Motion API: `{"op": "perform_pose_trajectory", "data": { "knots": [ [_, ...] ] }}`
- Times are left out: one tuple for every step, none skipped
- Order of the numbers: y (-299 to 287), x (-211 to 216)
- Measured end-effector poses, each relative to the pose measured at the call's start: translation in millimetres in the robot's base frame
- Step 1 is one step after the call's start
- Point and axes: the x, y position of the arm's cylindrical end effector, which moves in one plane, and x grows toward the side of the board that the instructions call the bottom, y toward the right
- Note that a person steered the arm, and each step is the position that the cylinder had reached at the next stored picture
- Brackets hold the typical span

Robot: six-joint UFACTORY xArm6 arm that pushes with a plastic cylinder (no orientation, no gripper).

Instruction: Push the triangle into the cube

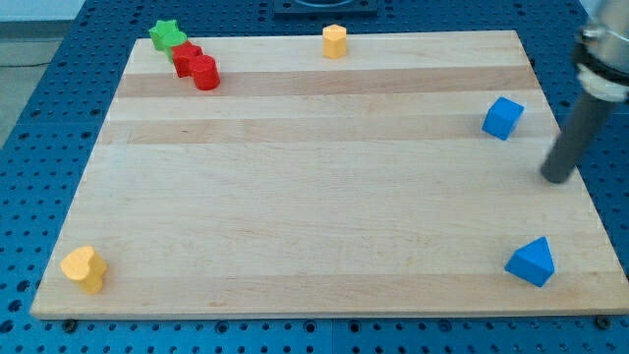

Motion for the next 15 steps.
{"op": "perform_pose_trajectory", "data": {
  "knots": [
    [21, 45],
    [21, 108],
    [15, 140],
    [-9, 139],
    [-59, 139],
    [-75, 138],
    [-77, 125],
    [-78, 109],
    [-89, 103],
    [-93, 108],
    [-108, 108],
    [-123, 108],
    [-121, 90],
    [-101, 56],
    [-72, 37]
  ]
}}
